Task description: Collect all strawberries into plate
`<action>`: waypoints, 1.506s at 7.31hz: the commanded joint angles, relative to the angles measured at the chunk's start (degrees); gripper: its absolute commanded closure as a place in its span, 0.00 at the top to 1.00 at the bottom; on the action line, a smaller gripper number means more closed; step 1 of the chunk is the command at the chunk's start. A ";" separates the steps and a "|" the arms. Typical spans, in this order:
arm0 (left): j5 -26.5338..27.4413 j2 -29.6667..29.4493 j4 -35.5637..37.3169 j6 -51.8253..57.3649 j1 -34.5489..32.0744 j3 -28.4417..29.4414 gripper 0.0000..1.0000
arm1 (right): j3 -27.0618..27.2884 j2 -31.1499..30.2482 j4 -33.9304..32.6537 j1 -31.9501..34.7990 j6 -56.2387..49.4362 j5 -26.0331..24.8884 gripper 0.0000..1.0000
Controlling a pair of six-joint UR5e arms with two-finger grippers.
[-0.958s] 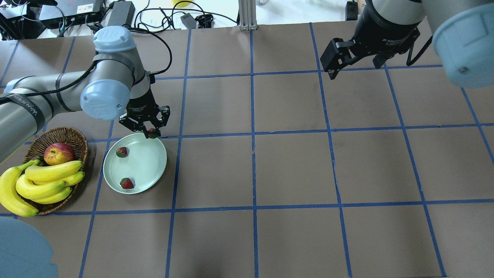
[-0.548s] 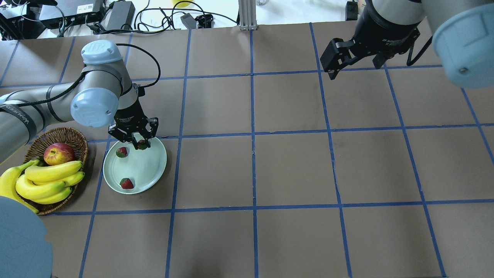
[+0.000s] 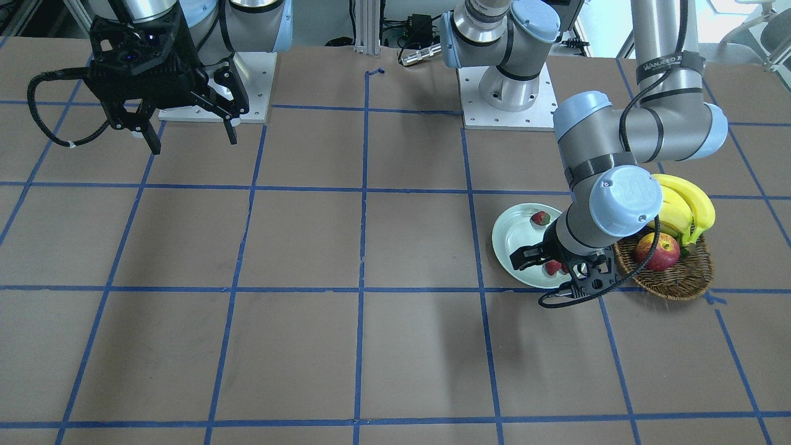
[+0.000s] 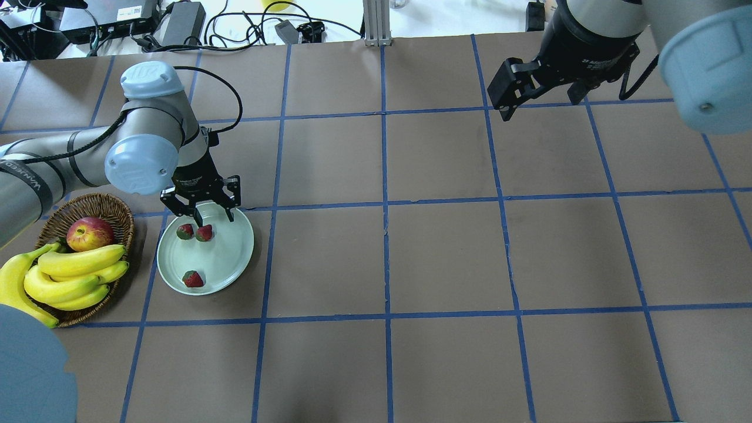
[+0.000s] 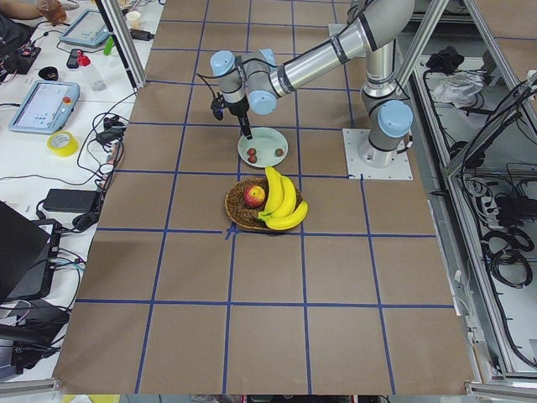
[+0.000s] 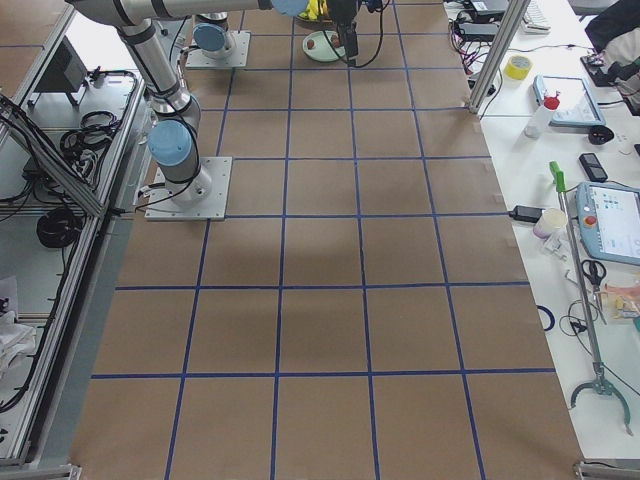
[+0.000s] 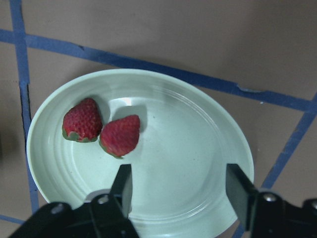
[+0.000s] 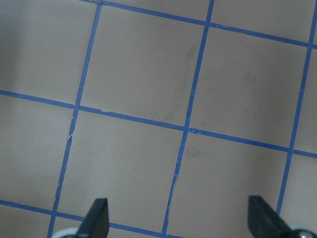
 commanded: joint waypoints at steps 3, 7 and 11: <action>-5.33 8.54 -1.67 0.06 -3.68 4.91 1.00 | 0.00 -0.01 0.00 0.00 0.00 -0.09 1.00; -5.36 16.71 -17.10 2.69 -3.51 13.67 1.00 | 0.09 -0.10 0.09 0.00 0.00 -0.09 1.00; -3.95 19.20 -22.87 4.70 -3.51 14.23 1.00 | 0.09 -0.01 0.09 0.00 0.00 -0.09 1.00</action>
